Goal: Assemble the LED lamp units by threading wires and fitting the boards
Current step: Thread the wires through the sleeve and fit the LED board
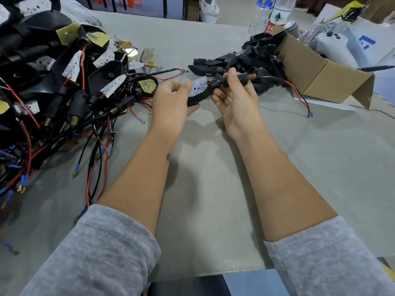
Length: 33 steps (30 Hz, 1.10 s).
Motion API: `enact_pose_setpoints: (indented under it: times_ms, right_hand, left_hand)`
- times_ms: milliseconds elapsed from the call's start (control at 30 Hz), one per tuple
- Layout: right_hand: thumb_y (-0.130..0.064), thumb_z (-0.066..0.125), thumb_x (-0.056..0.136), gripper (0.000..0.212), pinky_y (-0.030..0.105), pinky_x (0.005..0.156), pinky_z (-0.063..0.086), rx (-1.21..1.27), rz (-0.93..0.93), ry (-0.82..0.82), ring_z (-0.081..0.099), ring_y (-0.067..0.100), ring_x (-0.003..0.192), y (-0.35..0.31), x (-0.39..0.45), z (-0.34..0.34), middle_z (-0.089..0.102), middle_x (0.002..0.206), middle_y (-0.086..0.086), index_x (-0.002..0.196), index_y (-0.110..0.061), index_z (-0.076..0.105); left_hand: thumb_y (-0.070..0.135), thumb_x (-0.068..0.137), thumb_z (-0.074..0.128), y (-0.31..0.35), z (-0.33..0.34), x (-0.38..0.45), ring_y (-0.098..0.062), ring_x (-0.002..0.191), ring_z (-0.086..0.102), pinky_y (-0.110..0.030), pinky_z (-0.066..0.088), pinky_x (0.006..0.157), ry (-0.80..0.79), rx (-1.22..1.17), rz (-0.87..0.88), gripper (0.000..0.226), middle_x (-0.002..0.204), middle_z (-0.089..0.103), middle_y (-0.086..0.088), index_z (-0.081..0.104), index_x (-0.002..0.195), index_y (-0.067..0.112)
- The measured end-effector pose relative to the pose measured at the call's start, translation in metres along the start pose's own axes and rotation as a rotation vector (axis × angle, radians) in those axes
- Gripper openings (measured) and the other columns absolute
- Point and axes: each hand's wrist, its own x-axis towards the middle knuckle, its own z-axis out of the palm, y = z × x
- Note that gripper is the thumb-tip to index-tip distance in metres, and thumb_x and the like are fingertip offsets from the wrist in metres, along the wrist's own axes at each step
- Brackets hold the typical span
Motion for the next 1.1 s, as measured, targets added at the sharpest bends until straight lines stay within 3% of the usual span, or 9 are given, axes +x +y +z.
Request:
enact_pose_setpoints:
  times_ms: [267, 467, 600, 733, 933, 1100]
  right_hand:
    - [-0.007, 0.063, 0.092, 0.013, 0.023, 0.063, 0.052, -0.032, 0.03, -0.052, 0.055, 0.014, 0.067, 0.0014, -0.0003, -0.0004, 0.06, 0.085, 0.005, 0.087, -0.017, 0.057]
    - [0.0, 0.066, 0.087, 0.038, 0.022, 0.065, 0.049, -0.086, 0.055, -0.055, 0.059, 0.01, 0.067, 0.0024, -0.001, 0.0005, 0.063, 0.085, -0.001, 0.115, -0.02, 0.048]
    - [0.007, 0.064, 0.084, 0.052, 0.025, 0.07, 0.049, -0.155, 0.028, -0.068, 0.062, 0.011, 0.079, 0.0022, -0.0014, 0.0013, 0.066, 0.082, -0.008, 0.12, -0.027, 0.048]
    - [0.014, 0.057, 0.084, 0.06, 0.028, 0.076, 0.051, -0.096, 0.027, -0.088, 0.063, 0.014, 0.088, 0.0016, -0.0016, 0.0012, 0.066, 0.088, -0.006, 0.128, -0.025, 0.046]
    - [0.014, 0.05, 0.086, 0.058, 0.036, 0.079, 0.055, 0.041, 0.071, -0.12, 0.063, 0.026, 0.095, -0.0022, -0.0026, -0.0033, 0.063, 0.106, 0.009, 0.129, -0.025, 0.044]
    - [0.013, 0.045, 0.087, 0.052, 0.032, 0.074, 0.053, 0.114, 0.08, -0.128, 0.065, 0.019, 0.081, -0.0052, -0.0017, -0.0017, 0.072, 0.097, 0.002, 0.126, -0.021, 0.044]
  left_hand:
    - [0.007, 0.091, 0.057, 0.0005, -0.0007, 0.003, -0.024, 0.09, 0.067, -0.029, 0.059, 0.071, 0.041, -0.014, -0.011, 0.024, 0.084, 0.059, -0.013, 0.048, 0.069, 0.009]
    - [0.009, 0.091, 0.065, 0.0007, -0.003, 0.001, -0.009, 0.072, 0.067, -0.028, 0.059, 0.071, 0.034, -0.029, 0.024, 0.032, 0.07, 0.066, 0.0, 0.057, 0.061, 0.011]
    - [0.012, 0.091, 0.066, 0.0009, -0.0053, 0.0021, -0.016, 0.079, 0.068, -0.029, 0.059, 0.074, 0.053, -0.007, 0.008, 0.034, 0.076, 0.069, -0.004, 0.06, 0.057, 0.013]
    - [0.014, 0.093, 0.063, 0.0041, -0.0082, 0.0023, -0.011, 0.071, 0.067, -0.033, 0.06, 0.075, 0.055, -0.005, -0.026, 0.029, 0.068, 0.069, 0.003, 0.066, 0.064, 0.014]
    - [0.015, 0.094, 0.061, 0.0048, -0.005, -0.0034, -0.013, 0.083, 0.063, -0.032, 0.061, 0.072, -0.008, 0.104, -0.017, 0.021, 0.084, 0.064, 0.0, 0.068, 0.075, 0.008]
    - [0.014, 0.09, 0.066, 0.0051, -0.0014, -0.0064, 0.0, 0.067, 0.059, -0.032, 0.06, 0.068, -0.003, 0.165, 0.005, 0.033, 0.082, 0.062, 0.007, 0.057, 0.06, 0.006]
